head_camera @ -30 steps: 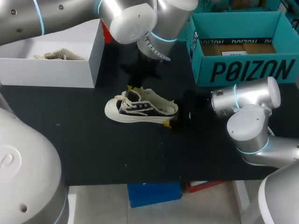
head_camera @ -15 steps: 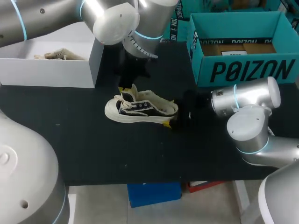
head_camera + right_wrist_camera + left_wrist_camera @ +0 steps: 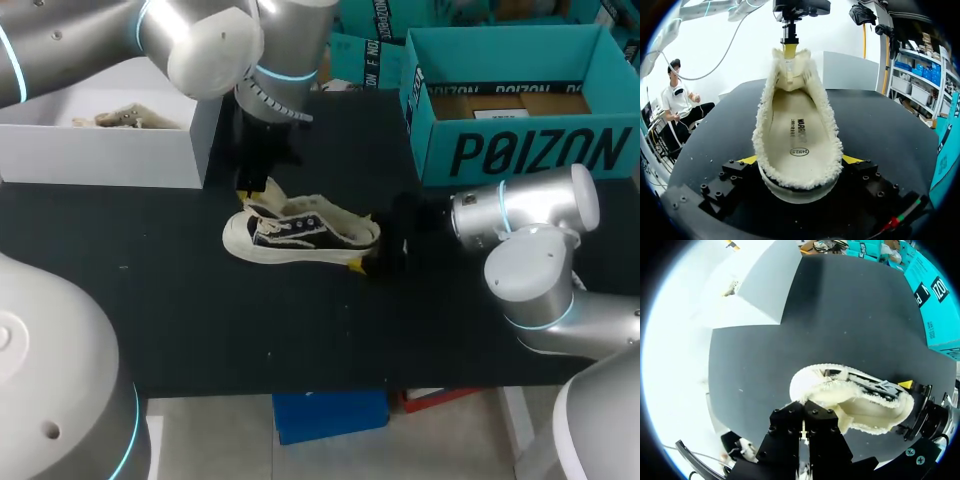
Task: Take the shoe out of the shoebox, open the shoe tongue, remove and reinsert the insole, then place the shoe into the shoebox
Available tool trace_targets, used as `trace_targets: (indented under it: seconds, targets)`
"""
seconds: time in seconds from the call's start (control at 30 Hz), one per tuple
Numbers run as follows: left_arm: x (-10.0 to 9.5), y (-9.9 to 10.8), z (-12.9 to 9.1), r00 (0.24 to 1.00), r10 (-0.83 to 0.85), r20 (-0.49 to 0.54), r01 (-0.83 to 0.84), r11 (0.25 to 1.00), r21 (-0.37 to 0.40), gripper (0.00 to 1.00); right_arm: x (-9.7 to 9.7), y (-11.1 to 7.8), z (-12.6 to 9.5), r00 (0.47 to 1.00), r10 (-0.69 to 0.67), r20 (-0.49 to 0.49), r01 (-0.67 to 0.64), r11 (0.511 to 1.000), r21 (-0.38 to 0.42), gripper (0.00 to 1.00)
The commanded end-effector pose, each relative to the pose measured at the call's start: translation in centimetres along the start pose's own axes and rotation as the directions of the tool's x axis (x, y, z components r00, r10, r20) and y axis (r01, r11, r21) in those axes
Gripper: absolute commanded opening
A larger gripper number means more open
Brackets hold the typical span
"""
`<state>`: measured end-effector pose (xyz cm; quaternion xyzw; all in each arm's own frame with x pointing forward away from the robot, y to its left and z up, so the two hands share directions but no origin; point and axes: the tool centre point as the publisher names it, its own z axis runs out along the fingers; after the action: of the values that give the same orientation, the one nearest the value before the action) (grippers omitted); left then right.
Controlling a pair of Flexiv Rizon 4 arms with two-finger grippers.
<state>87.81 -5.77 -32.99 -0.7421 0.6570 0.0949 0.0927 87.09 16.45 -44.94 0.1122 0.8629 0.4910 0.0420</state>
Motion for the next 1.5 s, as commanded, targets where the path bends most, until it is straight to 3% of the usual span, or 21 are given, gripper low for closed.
trace_targets:
  seconds: [0.03,0.53,0.63,0.67,0.7,0.8,1.17,1.5]
  targets:
    - [-0.7,0.0,1.3,0.999,0.0,-0.041,-0.001,1.0,-0.015,0.0,-0.1,-0.6,0.3,1.0,0.002,0.002,-0.002,1.0,0.0,0.0]
    - [-0.1,0.0,3.0,0.998,-0.001,-0.055,-0.003,0.998,-0.063,0.0,-0.1,-0.6,0.3,1.0,0.002,0.002,-0.002,1.0,0.0,0.0]
    - [-0.1,-0.1,2.7,0.997,0.04,-0.063,-0.045,0.996,-0.08,0.47,-0.1,-0.6,0.3,1.0,0.002,0.002,-0.002,1.0,0.0,0.0]
    - [-0.1,-0.1,2.7,0.997,0.046,-0.064,-0.051,0.995,-0.084,0.67,-0.1,-0.6,0.3,1.0,0.002,0.002,-0.002,1.0,0.0,0.0]
    - [0.0,-0.1,2.6,0.997,0.048,-0.067,-0.053,0.995,-0.085,1.0,-0.1,-0.6,0.3,1.0,0.002,0.002,-0.002,1.0,0.0,0.0]
    - [-0.2,-0.3,1.8,0.993,0.064,-0.102,-0.076,0.991,-0.11,1.0,-0.1,-0.6,0.3,1.0,0.002,0.002,-0.002,1.0,0.0,0.0]
    - [-0.1,0.0,-2.4,0.931,0.304,-0.202,-0.319,0.947,-0.048,1.0,-0.1,-0.6,0.3,1.0,0.002,0.002,-0.002,1.0,0.0,0.0]
    - [1.8,0.2,-6.2,0.707,0.673,-0.216,-0.684,0.729,0.032,1.0,-0.1,-0.6,0.3,1.0,0.002,0.002,-0.002,1.0,0.0,0.0]
